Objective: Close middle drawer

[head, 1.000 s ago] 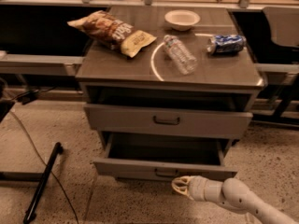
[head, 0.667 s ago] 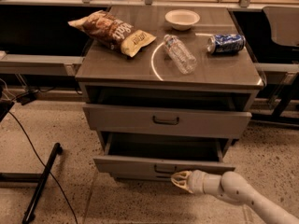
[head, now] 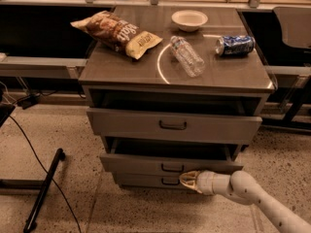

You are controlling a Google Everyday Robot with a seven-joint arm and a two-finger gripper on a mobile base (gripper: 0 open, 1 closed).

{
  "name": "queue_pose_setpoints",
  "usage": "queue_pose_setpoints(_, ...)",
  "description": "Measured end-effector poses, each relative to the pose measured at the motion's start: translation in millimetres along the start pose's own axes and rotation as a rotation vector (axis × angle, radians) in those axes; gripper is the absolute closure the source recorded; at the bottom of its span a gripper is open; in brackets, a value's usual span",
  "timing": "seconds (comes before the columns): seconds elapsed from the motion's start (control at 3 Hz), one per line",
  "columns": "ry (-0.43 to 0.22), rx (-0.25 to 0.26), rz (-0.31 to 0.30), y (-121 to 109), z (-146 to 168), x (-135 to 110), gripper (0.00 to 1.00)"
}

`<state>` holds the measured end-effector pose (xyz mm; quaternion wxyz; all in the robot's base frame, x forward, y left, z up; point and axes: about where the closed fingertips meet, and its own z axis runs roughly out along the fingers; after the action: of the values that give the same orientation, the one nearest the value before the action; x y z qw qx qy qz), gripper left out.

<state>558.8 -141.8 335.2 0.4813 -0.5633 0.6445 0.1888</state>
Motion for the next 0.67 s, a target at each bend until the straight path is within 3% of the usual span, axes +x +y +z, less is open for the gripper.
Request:
queue_pose_setpoints(0.33,-0.006,0.004,-0.002,-3,1,0,1.0)
queue_pose_setpoints(0.67,-0.032,0.027,-0.008,-21,7,1,1.0)
